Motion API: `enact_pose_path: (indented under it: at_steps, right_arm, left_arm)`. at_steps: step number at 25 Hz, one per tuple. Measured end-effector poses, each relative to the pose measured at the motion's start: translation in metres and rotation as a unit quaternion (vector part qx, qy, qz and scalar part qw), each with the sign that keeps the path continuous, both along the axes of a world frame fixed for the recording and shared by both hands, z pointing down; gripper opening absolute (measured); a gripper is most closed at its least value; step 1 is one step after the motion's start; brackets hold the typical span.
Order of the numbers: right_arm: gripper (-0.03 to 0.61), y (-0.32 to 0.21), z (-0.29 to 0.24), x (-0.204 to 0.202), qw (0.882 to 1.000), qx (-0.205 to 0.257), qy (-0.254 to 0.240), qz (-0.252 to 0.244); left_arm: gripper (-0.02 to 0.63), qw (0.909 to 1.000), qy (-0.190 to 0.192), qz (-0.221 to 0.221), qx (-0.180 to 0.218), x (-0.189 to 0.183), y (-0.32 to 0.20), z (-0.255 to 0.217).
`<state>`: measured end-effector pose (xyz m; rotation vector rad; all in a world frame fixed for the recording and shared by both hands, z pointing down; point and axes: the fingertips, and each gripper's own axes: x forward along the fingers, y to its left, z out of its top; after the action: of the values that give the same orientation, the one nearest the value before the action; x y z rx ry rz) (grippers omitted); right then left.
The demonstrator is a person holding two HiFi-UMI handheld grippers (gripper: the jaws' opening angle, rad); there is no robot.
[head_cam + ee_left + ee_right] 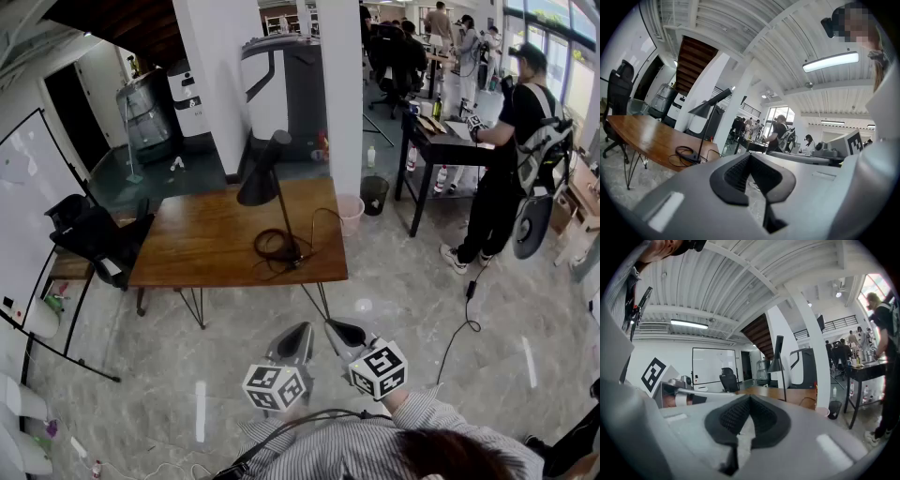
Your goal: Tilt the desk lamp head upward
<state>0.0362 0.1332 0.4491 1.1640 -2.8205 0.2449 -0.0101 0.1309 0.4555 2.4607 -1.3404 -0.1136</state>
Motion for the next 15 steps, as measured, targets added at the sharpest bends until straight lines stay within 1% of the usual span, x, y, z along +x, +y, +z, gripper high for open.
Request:
enact_pose_path:
  at_steps: [5, 11, 15]
  right_arm:
    - [0.002, -0.0038, -0.0013, 0.0008, 1.000, 0.005, 0.016, 0.005]
    - [0.002, -0.0039, 0.0018, -0.0006, 1.000, 0.004, 0.020, 0.007]
    - [0.002, -0.0042, 0.0025, 0.0005, 1.000, -0.003, 0.020, 0.007]
  left_arm:
    - [0.002, 0.9999, -0.011, -0.013, 0.001, -0.0003, -0.0045, -0.0001]
    - [0.002, 0.9994, -0.028, -0.017, 0.010, 0.0039, -0.0016, -0.0002]
    - [0.002, 0.9992, -0.034, -0.019, 0.008, 0.0067, 0.0003, 0.0003]
